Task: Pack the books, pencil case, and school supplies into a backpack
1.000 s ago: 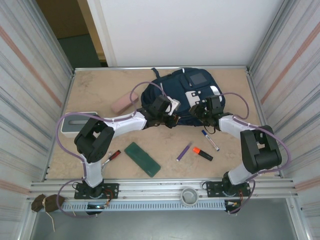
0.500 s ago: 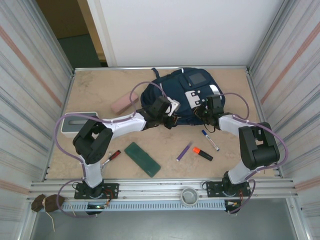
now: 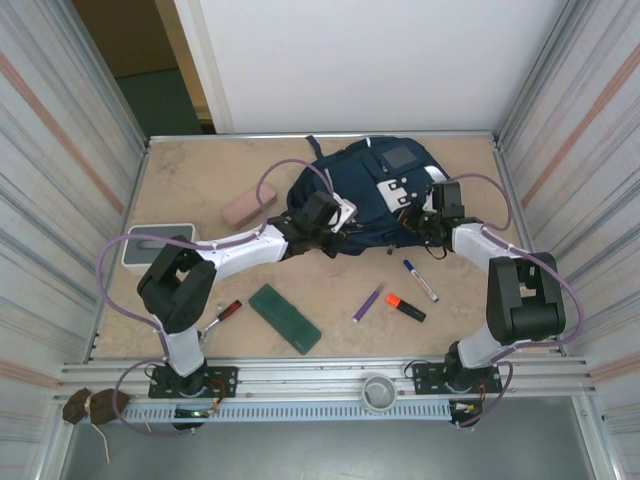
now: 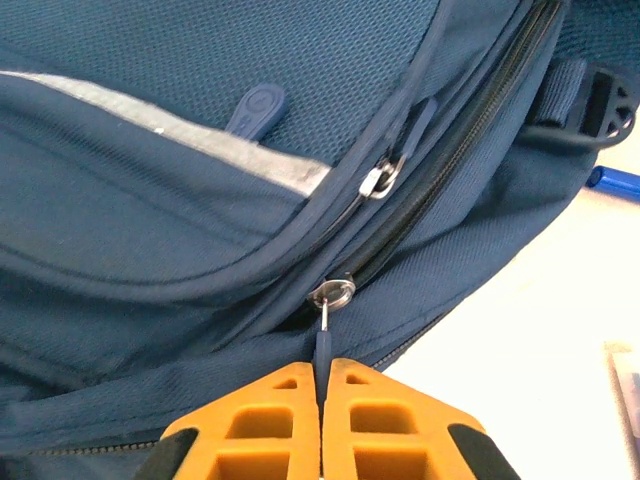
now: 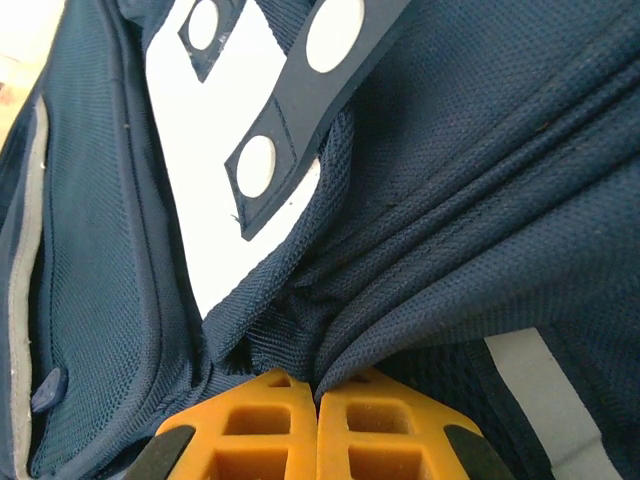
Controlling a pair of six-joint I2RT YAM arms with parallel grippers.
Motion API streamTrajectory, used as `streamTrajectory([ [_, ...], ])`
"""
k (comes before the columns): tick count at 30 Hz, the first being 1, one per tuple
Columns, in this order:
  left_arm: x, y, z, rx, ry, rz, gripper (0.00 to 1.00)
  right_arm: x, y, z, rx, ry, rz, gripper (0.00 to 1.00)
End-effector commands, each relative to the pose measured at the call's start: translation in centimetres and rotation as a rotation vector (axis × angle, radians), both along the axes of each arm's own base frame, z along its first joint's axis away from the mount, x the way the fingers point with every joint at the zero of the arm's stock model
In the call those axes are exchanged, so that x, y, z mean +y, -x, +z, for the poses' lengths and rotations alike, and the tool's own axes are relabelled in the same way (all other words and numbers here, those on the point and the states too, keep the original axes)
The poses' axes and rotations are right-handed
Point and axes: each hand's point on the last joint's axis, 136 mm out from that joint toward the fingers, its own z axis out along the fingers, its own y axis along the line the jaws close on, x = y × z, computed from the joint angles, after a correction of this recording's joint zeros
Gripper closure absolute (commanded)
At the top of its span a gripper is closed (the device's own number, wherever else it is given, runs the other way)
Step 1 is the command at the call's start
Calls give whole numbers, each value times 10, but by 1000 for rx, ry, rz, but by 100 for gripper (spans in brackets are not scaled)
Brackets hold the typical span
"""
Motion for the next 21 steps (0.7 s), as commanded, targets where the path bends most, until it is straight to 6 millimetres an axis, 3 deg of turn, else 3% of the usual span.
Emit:
streamTrajectory([
  [1, 47, -25, 22, -85, -79, 139, 100, -21, -4, 6, -5, 83, 17, 100],
  [7, 41, -19, 29, -60, -30, 111, 100, -13, -13, 17, -17, 73, 51, 100],
  [17, -33, 11, 69, -3, 209, -88, 100, 27, -42, 28, -1, 60, 173, 93],
  [21, -48, 9, 66, 22, 228, -103, 100, 18, -46, 36, -2, 115, 166, 86],
])
